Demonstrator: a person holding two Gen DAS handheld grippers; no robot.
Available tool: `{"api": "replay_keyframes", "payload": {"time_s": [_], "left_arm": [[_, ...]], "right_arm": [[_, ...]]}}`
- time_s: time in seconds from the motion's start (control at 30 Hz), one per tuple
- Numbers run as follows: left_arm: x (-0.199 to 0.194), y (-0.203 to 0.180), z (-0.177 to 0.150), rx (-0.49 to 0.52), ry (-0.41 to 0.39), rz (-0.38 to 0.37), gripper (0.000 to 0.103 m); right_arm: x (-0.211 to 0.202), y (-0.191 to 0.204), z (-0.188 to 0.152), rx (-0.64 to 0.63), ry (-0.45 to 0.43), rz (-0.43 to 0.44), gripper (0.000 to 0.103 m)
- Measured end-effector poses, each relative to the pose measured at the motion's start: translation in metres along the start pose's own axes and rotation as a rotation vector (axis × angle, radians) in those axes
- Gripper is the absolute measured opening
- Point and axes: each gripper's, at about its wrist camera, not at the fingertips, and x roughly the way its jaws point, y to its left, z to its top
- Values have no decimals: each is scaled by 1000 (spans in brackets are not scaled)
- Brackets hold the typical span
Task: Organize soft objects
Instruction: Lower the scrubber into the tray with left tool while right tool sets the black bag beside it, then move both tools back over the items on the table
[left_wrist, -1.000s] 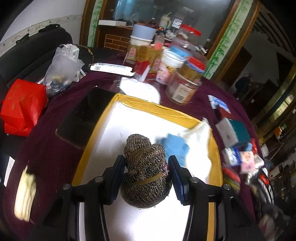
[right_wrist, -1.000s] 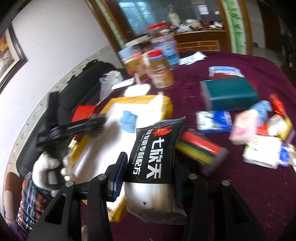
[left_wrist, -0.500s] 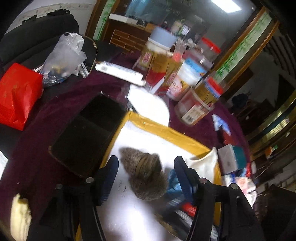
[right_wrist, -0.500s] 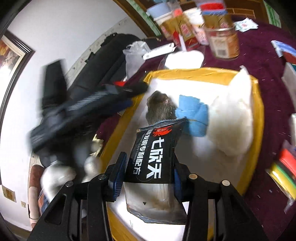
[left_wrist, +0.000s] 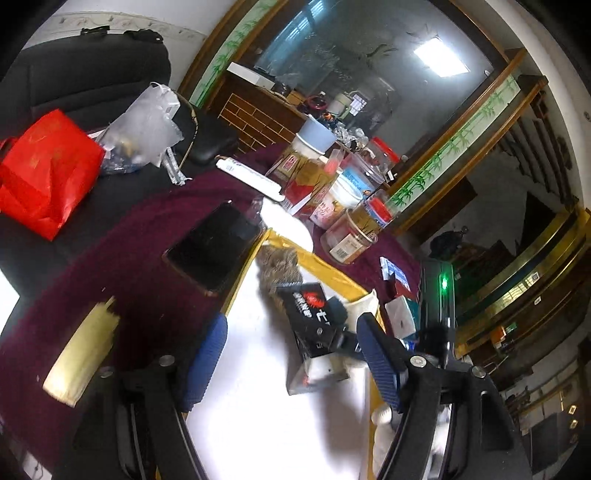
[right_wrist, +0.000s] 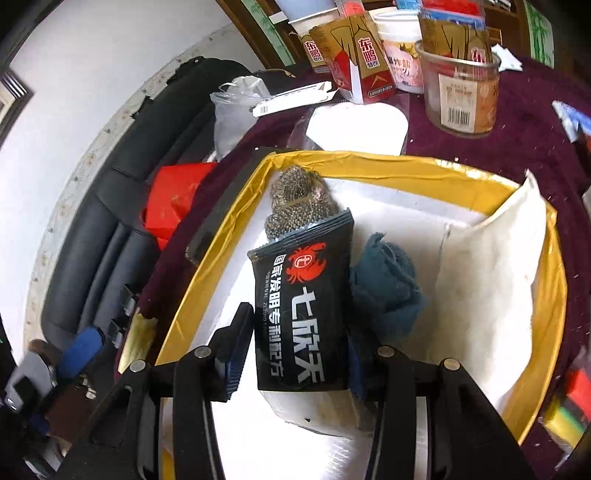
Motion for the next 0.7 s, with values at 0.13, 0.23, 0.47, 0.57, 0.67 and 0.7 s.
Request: {"api": "replay_keyframes", "payload": {"time_s": [0.13,0.23,0.47,0.57,0.67,0.7], "left_arm": [[-8,3,-9,3,-7,13,77],[-11,3,-14,-1,-8,16,78],[-16,0,-34,-26,2,23,79],[-13,-7,-47,-28,26,26,79],[-5,-20,-56,-13,54,18,79],[1,-29,-59,-9,74,-1,79]], "right_arm": [[-23,-4,-2,25,-45,29,54],[-56,-4,-7,-1,-109,33,63],[-140,-41,-49,-20,-261,-50,69],[-164,-74,-75,8,-293,-116,72],[-174,-111,-99,71,-285,-139,72],[-177,-121,-106,94,-284,-139,72]]}}
